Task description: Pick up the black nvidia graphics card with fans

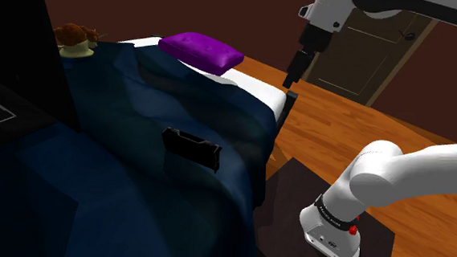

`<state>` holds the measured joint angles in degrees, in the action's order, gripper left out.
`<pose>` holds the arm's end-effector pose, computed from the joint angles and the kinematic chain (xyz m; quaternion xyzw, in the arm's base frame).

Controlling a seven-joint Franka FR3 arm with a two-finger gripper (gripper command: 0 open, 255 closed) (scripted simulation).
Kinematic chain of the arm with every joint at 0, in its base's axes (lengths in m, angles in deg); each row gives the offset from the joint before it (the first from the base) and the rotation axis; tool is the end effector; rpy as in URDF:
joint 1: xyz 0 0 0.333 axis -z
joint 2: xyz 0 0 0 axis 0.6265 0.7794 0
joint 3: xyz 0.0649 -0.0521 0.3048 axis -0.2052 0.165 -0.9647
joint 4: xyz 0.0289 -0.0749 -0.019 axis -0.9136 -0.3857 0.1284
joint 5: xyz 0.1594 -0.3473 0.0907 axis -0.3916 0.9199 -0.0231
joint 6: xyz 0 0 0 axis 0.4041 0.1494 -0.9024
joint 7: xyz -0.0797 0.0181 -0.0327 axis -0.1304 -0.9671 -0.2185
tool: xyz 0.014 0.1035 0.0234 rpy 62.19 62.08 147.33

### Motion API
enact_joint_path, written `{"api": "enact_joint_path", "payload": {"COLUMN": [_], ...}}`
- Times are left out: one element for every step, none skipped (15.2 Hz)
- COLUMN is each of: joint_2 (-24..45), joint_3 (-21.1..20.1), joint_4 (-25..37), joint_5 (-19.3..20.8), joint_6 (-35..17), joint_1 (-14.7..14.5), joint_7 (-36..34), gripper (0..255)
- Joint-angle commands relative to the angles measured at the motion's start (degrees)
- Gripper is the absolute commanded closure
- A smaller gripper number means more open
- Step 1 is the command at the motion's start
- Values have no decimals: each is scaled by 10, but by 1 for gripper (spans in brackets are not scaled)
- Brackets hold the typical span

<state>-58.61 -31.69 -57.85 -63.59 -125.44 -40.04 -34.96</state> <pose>0.3173 0.0368 0.5999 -0.9947 -0.0920 -0.0199 0.0406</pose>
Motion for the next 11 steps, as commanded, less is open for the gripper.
{"api": "enact_joint_path", "payload": {"joint_2": [0,13,26,40,55,70,86,103,119,137,155], "joint_3": [0,-12,-24,-36,-48,-60,-72,-84,-95,-107,-118], "joint_4": [0,0,1,3,5,8,12,16,21,26,32], "joint_5": [0,-3,-5,-7,-9,-10,-10,-10,-10,-9,-7], "joint_6": [0,-10,-21,-31,-41,-51,-61,-71,-80,-89,-98], "joint_1": [0,-4,-7,-10,-13,-16,-19,-22,-24,-26,-28], "joint_7": [0,-9,-17,-26,-35,-44,-53,-62,-71,-81,-91], "gripper": [0,0,0,0,0,0,0,0,0,0,0]}}
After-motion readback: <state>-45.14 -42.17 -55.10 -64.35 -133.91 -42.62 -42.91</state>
